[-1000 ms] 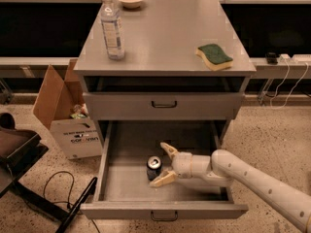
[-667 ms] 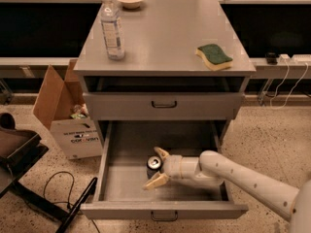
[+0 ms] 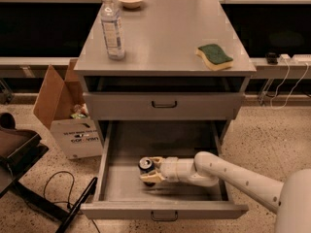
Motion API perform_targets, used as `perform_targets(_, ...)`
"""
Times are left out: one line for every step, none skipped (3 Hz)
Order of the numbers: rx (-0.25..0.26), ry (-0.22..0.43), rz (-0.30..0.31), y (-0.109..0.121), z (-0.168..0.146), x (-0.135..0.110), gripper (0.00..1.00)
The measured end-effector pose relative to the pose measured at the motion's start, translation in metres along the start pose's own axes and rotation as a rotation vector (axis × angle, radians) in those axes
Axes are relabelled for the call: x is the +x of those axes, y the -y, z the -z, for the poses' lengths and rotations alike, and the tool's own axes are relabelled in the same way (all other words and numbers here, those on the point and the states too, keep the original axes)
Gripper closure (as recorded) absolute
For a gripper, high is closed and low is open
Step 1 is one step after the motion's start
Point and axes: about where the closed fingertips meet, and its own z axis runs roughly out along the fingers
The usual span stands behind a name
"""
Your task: Pick pepsi can from middle drawer and place on counter
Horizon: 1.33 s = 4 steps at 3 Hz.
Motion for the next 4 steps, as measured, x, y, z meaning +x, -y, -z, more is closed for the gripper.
perform_targets(0.000, 0.000, 0.000, 0.000, 0.000, 0.000, 0.72)
perform_targets(-0.019, 0.026, 0.015, -0.013, 0.006, -0.016, 0.96)
perform_targets(-0.048, 0.077, 0.009, -0.045, 0.036, -0.070, 1.00)
perform_targets(-0.051, 0.138, -0.060, -0.101, 0.103, -0.189, 1.00)
